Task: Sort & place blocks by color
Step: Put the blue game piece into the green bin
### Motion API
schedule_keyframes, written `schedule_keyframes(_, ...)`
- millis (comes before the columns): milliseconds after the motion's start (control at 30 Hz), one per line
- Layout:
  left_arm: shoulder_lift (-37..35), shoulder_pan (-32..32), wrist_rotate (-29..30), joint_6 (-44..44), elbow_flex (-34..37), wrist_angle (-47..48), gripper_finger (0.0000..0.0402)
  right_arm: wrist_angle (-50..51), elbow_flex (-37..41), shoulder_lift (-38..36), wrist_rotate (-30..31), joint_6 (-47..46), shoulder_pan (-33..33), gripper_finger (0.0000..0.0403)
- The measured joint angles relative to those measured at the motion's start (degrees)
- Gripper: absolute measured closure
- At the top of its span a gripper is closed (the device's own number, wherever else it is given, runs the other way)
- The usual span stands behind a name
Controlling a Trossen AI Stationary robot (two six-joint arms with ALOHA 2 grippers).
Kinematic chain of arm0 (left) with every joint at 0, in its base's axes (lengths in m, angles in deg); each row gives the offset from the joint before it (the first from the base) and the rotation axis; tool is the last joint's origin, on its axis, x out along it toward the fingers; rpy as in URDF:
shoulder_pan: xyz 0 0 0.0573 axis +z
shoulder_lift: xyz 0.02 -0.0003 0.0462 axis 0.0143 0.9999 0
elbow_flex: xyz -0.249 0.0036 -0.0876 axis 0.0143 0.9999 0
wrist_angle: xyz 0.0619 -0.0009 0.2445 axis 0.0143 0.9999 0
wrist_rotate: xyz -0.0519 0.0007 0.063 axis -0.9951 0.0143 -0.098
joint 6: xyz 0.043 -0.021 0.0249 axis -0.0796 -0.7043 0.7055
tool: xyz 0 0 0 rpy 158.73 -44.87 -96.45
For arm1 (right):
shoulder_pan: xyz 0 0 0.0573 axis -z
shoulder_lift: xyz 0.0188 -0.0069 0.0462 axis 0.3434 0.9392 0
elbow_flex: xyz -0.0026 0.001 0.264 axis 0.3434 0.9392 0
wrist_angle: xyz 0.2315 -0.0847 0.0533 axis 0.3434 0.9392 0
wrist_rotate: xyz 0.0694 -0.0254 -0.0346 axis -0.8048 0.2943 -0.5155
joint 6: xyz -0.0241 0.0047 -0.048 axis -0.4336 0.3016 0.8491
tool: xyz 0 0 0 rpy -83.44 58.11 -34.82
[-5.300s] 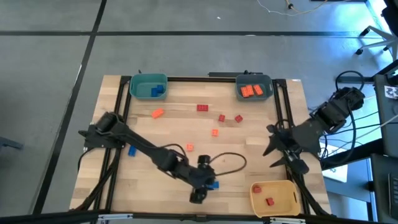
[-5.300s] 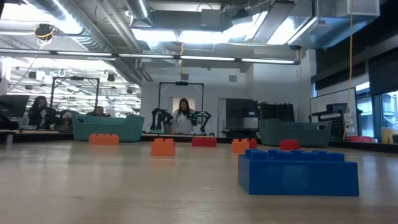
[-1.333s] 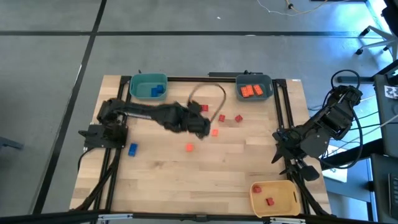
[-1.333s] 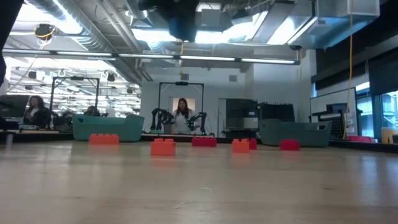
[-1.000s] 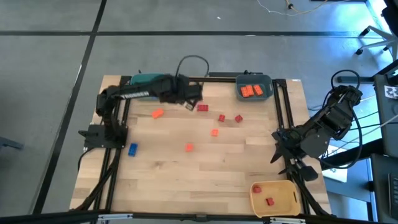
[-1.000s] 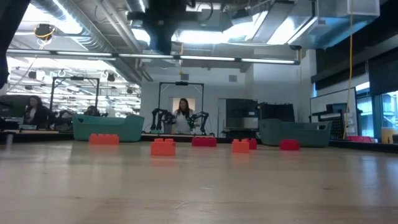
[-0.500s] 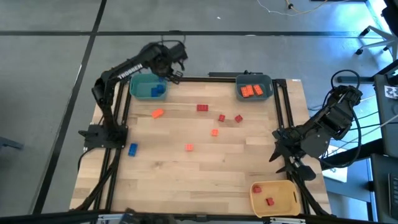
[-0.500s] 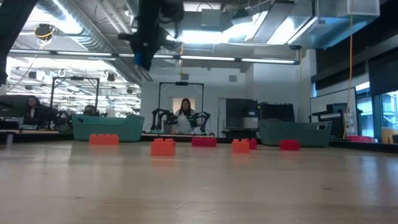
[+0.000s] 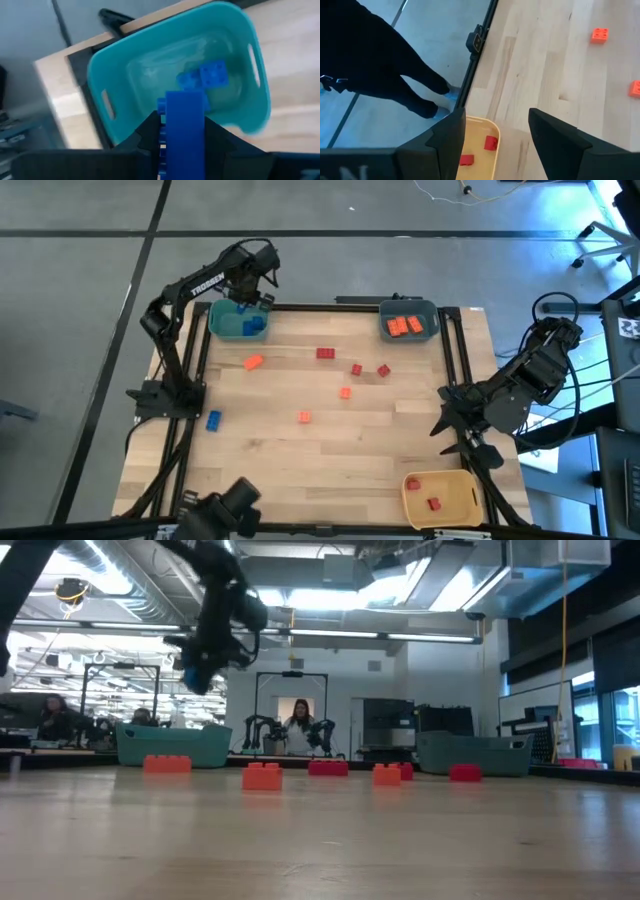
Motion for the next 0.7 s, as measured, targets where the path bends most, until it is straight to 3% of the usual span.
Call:
schedule_keyframes(300,0.0,7.6,-5.0,1.5,13.7,-19.1,0.0322,0.0,0.0,0.0,2.7,-4.0,0.0,0.0185)
schedule_keyframes(700,0.0,10.7,-8.2,1.7,25.4,-32.5,0.0322,0.1,0.0,0.0,5.7,-9.2,0.0,0.0185)
